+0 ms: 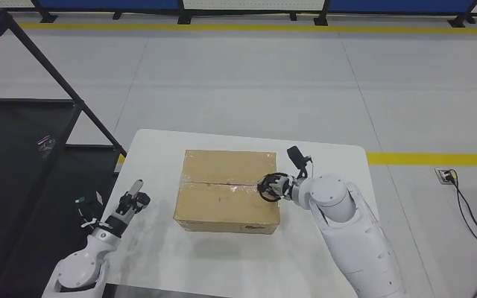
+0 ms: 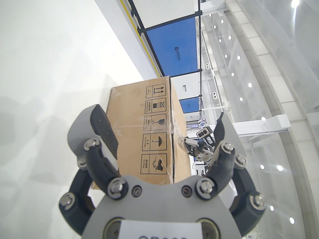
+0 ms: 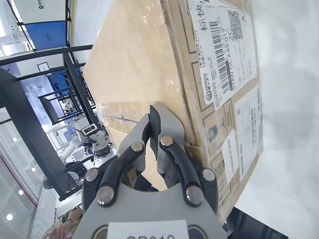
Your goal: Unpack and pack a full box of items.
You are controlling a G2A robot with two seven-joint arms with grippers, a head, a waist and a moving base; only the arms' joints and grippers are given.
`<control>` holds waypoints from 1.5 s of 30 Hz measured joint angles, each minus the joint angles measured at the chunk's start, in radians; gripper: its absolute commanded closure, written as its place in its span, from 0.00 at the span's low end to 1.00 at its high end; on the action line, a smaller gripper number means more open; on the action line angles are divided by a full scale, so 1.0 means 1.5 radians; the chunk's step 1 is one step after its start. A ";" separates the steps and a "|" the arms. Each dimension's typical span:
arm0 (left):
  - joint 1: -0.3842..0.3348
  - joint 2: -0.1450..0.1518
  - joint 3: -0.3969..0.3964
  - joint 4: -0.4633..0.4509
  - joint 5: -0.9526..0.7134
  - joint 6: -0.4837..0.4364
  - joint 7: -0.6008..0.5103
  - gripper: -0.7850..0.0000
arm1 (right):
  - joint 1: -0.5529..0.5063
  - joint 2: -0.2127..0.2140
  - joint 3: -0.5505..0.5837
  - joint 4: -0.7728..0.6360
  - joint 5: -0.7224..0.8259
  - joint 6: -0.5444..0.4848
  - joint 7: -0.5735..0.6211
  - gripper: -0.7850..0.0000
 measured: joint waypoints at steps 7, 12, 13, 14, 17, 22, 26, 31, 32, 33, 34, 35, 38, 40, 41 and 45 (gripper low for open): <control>-0.008 -0.001 0.007 -0.002 0.006 0.005 0.000 0.00 | -0.034 0.007 0.027 -0.031 0.017 0.006 -0.027 1.00; -0.015 0.000 0.010 0.001 0.009 0.007 -0.003 0.00 | -0.060 0.010 0.050 -0.048 0.032 0.030 -0.073 1.00; -0.017 0.000 0.010 0.001 0.010 0.008 -0.004 0.00 | -0.065 0.011 0.054 -0.050 0.032 0.041 -0.084 1.00; -0.018 0.000 0.011 0.002 0.010 0.008 -0.006 0.00 | -0.069 0.011 0.058 -0.053 0.031 0.053 -0.094 1.00; -0.026 0.000 0.015 0.005 0.013 0.011 -0.011 0.00 | -0.097 0.015 0.086 -0.078 0.047 0.071 -0.123 1.00; -0.042 0.000 0.023 0.013 0.015 0.016 -0.023 0.00 | -0.164 0.023 0.133 -0.134 0.100 -0.016 -0.108 1.00; -0.059 0.000 0.030 0.023 0.018 0.019 -0.031 0.00 | -0.189 0.028 0.145 -0.147 0.119 -0.069 -0.109 1.00; -0.071 0.001 0.029 0.036 0.019 0.019 -0.038 0.00 | -0.202 0.027 0.146 -0.164 0.140 -0.101 -0.156 1.00; -0.074 0.002 0.026 0.040 0.018 0.019 -0.040 0.00 | -0.207 0.027 0.149 -0.170 0.147 -0.114 -0.170 1.00; -0.076 0.002 0.024 0.043 0.016 0.019 -0.041 0.00 | -0.210 0.027 0.152 -0.174 0.153 -0.124 -0.181 0.95; -0.077 0.002 0.023 0.046 0.014 0.019 -0.042 0.00 | -0.214 0.027 0.156 -0.178 0.159 -0.136 -0.192 0.58; -0.079 0.003 0.021 0.049 0.011 0.020 -0.044 0.00 | -0.220 0.027 0.160 -0.182 0.170 -0.152 -0.208 0.00; -0.082 0.004 0.017 0.056 0.009 0.018 -0.049 0.00 | -0.228 0.026 0.166 -0.185 0.192 -0.183 -0.234 0.00; -0.083 0.005 0.015 0.058 0.010 0.018 -0.052 0.00 | -0.228 0.026 0.166 -0.185 0.192 -0.183 -0.233 0.77; -0.083 0.005 0.015 0.058 0.010 0.018 -0.053 0.00 | -0.228 0.026 0.166 -0.185 0.191 -0.182 -0.232 0.66; -0.083 0.005 0.015 0.058 0.010 0.018 -0.052 0.00 | -0.228 0.026 0.166 -0.185 0.191 -0.181 -0.232 0.37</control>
